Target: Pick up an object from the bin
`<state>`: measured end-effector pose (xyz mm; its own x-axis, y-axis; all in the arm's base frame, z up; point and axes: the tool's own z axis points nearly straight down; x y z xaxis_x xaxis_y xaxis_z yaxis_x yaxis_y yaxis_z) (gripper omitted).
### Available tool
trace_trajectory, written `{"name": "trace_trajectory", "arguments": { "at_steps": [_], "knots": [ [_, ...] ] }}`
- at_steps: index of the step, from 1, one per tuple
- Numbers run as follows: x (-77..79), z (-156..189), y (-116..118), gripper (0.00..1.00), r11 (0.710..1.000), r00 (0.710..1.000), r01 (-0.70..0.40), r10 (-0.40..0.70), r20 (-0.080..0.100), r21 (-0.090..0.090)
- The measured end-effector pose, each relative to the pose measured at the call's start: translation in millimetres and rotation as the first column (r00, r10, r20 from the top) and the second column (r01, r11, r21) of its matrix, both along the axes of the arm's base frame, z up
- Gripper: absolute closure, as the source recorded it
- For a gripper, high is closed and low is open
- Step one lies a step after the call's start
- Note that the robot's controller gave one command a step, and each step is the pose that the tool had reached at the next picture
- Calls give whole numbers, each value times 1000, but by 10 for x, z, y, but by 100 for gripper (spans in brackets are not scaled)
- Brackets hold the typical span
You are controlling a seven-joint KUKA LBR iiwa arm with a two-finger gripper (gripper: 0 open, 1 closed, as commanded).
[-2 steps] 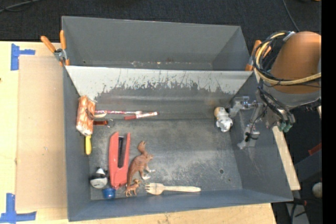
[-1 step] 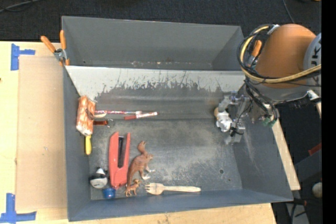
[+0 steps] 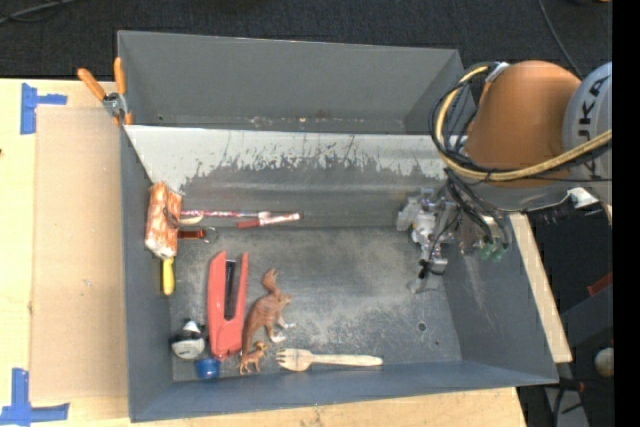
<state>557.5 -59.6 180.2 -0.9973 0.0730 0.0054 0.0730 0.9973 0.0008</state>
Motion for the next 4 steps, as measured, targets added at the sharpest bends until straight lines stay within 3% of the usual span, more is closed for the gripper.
{"name": "trace_trajectory", "arguments": {
  "at_steps": [1,2,3,4],
  "knots": [
    [303,216,458,0,999,999,51,-51,10,3],
    [243,-5,1075,0,998,998,-59,59,2,0],
    [-57,-664,1049,0,998,998,-64,64,10,0],
    [-36,-1021,1483,0,986,986,-169,169,10,1]
  ]
}}
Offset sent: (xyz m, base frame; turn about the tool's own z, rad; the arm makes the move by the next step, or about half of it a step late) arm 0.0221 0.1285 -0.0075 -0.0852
